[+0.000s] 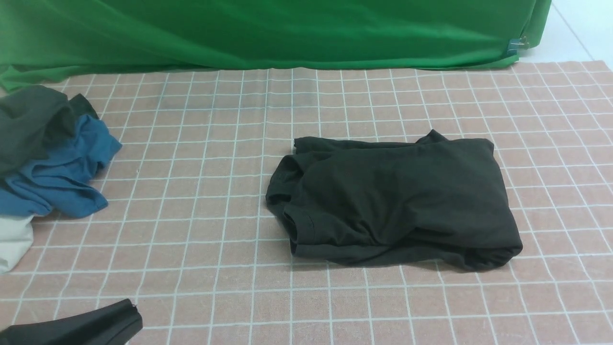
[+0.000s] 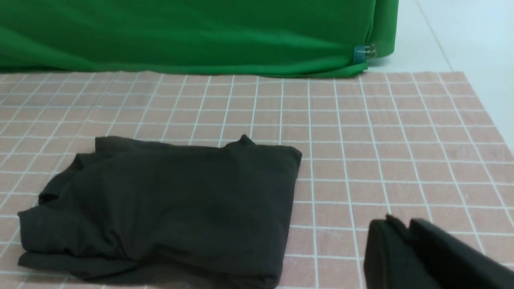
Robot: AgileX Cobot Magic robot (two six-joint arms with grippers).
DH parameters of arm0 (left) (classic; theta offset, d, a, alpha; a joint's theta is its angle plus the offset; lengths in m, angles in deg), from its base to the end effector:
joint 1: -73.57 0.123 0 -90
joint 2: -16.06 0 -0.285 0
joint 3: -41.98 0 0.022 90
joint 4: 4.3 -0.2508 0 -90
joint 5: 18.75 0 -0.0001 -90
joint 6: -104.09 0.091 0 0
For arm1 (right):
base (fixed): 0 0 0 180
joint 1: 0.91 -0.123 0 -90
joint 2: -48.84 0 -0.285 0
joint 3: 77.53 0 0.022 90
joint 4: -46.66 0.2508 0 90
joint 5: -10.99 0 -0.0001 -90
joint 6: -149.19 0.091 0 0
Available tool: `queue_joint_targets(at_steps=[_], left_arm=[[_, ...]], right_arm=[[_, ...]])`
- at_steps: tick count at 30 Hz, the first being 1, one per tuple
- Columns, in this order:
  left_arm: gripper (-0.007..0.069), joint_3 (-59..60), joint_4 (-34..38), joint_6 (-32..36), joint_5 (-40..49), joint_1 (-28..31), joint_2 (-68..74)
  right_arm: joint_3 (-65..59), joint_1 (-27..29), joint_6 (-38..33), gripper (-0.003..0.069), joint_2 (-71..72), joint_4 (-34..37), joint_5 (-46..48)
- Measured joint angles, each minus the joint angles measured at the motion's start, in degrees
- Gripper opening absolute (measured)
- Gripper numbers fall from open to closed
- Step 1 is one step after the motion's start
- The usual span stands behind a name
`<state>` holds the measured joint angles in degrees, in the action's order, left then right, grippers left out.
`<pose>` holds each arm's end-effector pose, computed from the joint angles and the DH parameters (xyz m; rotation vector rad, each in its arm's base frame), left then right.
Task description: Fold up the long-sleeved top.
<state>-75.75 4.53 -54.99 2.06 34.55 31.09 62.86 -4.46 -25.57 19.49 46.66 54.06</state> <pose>0.0393 -0.0382 0.2609 0.7878 1.5329 -0.3880 0.0620 0.0038 0.3390 0.0289 1.9564 0.1011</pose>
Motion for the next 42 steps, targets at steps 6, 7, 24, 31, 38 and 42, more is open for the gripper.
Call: queue_joint_targets(at_steps=[6, 7, 24, 31, 38, 42], left_arm=[[0.0018, 0.0, 0.0, 0.0, 0.0, 0.0, 0.0], [0.0018, 0.0, 0.0, 0.0, 0.0, 0.0, 0.0], [0.0018, 0.0, 0.0, 0.0, 0.0, 0.0, 0.0], [0.0018, 0.0, 0.0, 0.04, 0.04, 0.0, 0.0], [0.0018, 0.0, 0.0, 0.04, 0.04, 0.0, 0.0], [0.0018, 0.0, 0.0, 0.04, 0.04, 0.0, 0.0]], right_arm=[[0.0, 0.0, 0.0, 0.0115, 0.02, 0.0, -0.52], [-0.05, 0.0, 0.0, 0.0118, 0.02, 0.0, -0.52], [-0.76, 0.4, 0.01, 0.0146, 4.0, -5.8, -6.21], [-11.47, 0.48, -0.03, 0.0079, 7.27, -4.75, -18.67], [-35.63, 0.5, 1.31, 0.003, 17.38, -3.8, -38.1], [-37.92, 0.71, 1.27, 0.003, 21.22, -3.58, -34.08]])
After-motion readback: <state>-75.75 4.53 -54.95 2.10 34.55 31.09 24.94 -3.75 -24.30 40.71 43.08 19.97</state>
